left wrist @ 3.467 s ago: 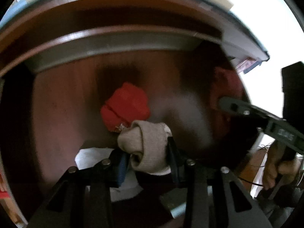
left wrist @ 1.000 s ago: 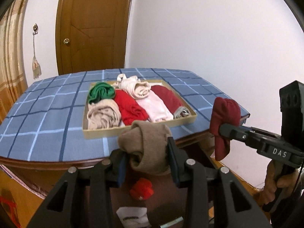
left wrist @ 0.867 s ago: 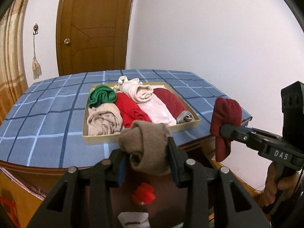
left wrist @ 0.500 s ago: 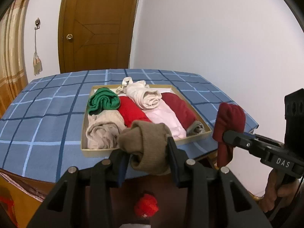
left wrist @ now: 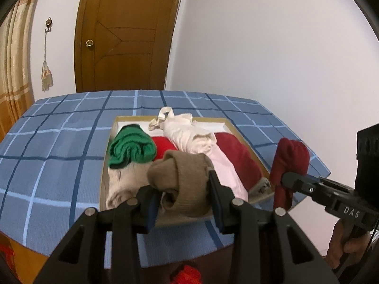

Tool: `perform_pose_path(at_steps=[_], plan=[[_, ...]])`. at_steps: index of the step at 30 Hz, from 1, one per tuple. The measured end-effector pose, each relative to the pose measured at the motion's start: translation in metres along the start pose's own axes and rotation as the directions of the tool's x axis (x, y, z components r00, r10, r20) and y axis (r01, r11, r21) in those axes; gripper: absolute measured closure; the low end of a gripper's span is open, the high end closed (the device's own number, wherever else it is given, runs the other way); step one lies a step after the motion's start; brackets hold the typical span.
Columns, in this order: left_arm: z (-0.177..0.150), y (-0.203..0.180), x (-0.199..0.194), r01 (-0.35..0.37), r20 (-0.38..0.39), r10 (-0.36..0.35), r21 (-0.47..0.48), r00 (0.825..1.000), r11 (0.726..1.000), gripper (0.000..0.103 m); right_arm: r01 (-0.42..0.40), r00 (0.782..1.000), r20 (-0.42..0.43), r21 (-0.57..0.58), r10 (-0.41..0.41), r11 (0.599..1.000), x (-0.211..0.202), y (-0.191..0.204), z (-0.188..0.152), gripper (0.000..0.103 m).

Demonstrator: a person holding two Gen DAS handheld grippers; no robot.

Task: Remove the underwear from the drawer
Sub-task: 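Lower the beige sock into the white tray while the right tool lowers the dark red item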

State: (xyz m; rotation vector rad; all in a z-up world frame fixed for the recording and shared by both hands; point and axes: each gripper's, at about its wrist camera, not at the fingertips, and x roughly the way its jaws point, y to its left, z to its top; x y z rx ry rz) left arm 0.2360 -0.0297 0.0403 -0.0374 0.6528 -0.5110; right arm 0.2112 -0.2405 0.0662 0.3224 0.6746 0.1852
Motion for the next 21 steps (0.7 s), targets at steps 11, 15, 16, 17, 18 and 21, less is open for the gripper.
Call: perform_pose_path(at_steps=[11,15,16,17,18,21], plan=[[0.038,-0.001,0.024,-0.032,0.039,0.031,0.018,0.999,0.999,0.067,0.034,0.999,0.012,-0.028,-0.034,0.999,0.026,-0.006,0.035,0.080],[0.052,0.004,0.035,-0.054,0.047,0.053,0.015,0.997,0.998,0.067,0.069,0.997,0.024,-0.052,-0.068,0.996,0.037,-0.006,0.052,0.080],[0.055,0.005,0.038,-0.057,0.046,0.056,0.009,0.997,0.998,0.067,0.077,0.997,0.022,-0.054,-0.076,0.996,0.041,-0.008,0.056,0.080],[0.058,0.008,0.042,-0.060,0.043,0.060,-0.001,0.997,0.998,0.067,0.083,0.996,0.017,-0.051,-0.082,0.995,0.045,-0.010,0.061,0.080],[0.061,0.010,0.046,-0.063,0.039,0.064,-0.008,0.997,0.998,0.067,0.086,0.996,0.011,-0.047,-0.086,0.995,0.051,-0.013,0.066,0.080],[0.071,0.017,0.058,-0.072,0.023,0.072,-0.028,0.997,0.997,0.067,0.097,0.995,-0.008,-0.044,-0.098,0.994,0.066,-0.017,0.078,0.080]])
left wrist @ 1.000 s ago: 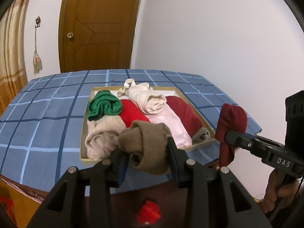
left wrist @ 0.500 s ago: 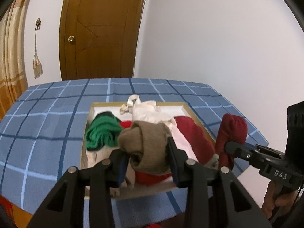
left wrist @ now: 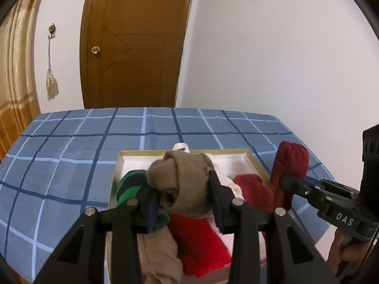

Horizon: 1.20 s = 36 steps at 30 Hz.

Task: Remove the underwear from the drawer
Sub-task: 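Lower the beige sock into the white tray while the right tool lowers the dark red item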

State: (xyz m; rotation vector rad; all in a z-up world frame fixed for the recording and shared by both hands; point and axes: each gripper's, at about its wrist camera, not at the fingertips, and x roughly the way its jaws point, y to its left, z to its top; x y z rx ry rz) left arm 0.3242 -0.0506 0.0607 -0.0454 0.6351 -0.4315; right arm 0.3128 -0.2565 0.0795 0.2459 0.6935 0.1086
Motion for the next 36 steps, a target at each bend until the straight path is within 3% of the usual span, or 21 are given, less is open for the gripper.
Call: perform_pose_path(at_steps=[14,28,36], plan=[[0.007,0.010,0.076,-0.042,-0.138,0.040,-0.012,0.990,0.999,0.067,0.050,0.984,-0.169,-0.009,-0.051,0.999,0.086,-0.010,0.037,0.080],[0.008,0.028,0.121,-0.077,-0.214,0.065,-0.051,0.975,0.996,0.067,0.104,0.949,-0.295,-0.051,-0.114,0.993,0.156,-0.011,0.039,0.080],[0.006,0.022,0.141,-0.123,-0.247,0.122,0.012,0.961,0.992,0.066,0.118,0.937,-0.326,-0.040,-0.125,0.992,0.179,-0.023,0.030,0.080]])
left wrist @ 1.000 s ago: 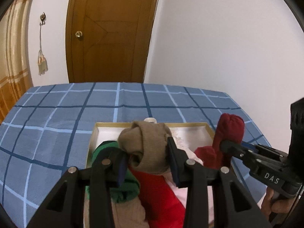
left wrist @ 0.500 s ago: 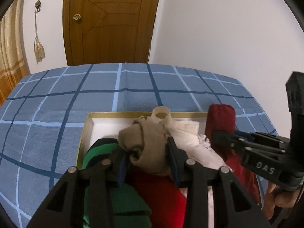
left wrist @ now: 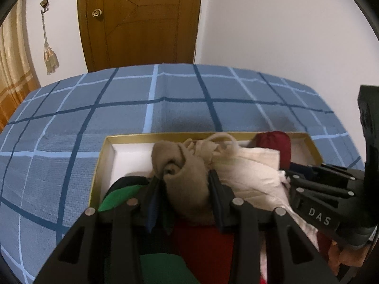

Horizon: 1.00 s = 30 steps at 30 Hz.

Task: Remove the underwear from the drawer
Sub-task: 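Lower the beige sock into the white tray while the right tool lowers the dark red item, then open both tools to release the garments in the tray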

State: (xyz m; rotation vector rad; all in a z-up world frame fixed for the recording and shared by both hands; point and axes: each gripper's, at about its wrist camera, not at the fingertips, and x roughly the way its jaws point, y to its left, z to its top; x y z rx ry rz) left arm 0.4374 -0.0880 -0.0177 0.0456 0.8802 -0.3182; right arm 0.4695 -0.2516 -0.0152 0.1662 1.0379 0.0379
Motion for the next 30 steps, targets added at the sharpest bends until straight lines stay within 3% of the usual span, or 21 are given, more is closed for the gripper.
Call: perform_pose_path(at_steps=[17,25,30], plan=[[0.000,-0.008,0.014,-0.097,-0.026,0.098,0.027,0.995,0.995,0.064,0.051,0.998,0.050,-0.052,-0.049,0.997,0.003,0.010,-0.007,0.080],[0.002,-0.010,0.015,-0.125,-0.038,0.126,0.031,0.991,0.992,0.051,0.032,0.999,-0.006,0.027,-0.032,0.999,-0.004,-0.002,-0.003,0.075],[0.006,-0.010,0.007,-0.145,-0.062,0.147,0.038,0.987,0.989,0.042,-0.030,0.997,0.069,0.086,0.024,0.996,-0.041,-0.007,-0.013,0.073]])
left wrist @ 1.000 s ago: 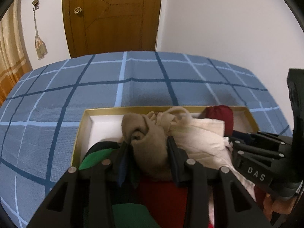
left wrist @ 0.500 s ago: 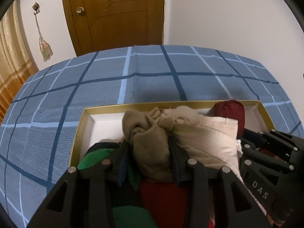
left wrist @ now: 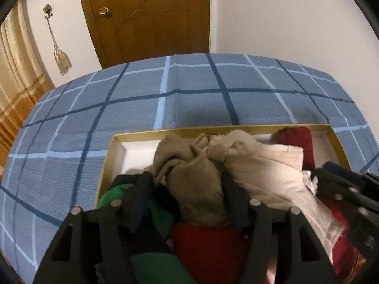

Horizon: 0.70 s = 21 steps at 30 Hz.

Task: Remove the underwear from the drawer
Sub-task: 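Open both tools to release the garments in the tray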

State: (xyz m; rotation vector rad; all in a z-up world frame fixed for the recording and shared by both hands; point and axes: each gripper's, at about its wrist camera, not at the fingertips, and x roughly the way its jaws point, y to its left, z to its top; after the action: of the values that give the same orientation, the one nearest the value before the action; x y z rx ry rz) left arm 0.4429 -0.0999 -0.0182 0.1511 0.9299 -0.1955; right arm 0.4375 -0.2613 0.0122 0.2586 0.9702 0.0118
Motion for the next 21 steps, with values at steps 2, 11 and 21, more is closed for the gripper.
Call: perform_pose_path(at_steps=[2,11,21], plan=[[-0.002,0.000,-0.014,-0.010,0.027,0.010,-0.004,1.000,1.000,0.036,-0.032,0.999,0.038,-0.002,0.032,0.999,-0.018,0.002,-0.004,0.068],[-0.027,-0.009,-0.072,-0.074,0.197,0.063,0.049,0.978,0.996,0.001,-0.131,0.979,0.157,0.009,0.128,0.991,-0.068,0.005,-0.028,0.049],[-0.069,-0.007,-0.119,0.013,0.293,-0.024,0.040,0.956,0.999,0.001,-0.155,0.946,0.288,0.006,0.146,0.988,-0.105,0.012,-0.079,0.049]])
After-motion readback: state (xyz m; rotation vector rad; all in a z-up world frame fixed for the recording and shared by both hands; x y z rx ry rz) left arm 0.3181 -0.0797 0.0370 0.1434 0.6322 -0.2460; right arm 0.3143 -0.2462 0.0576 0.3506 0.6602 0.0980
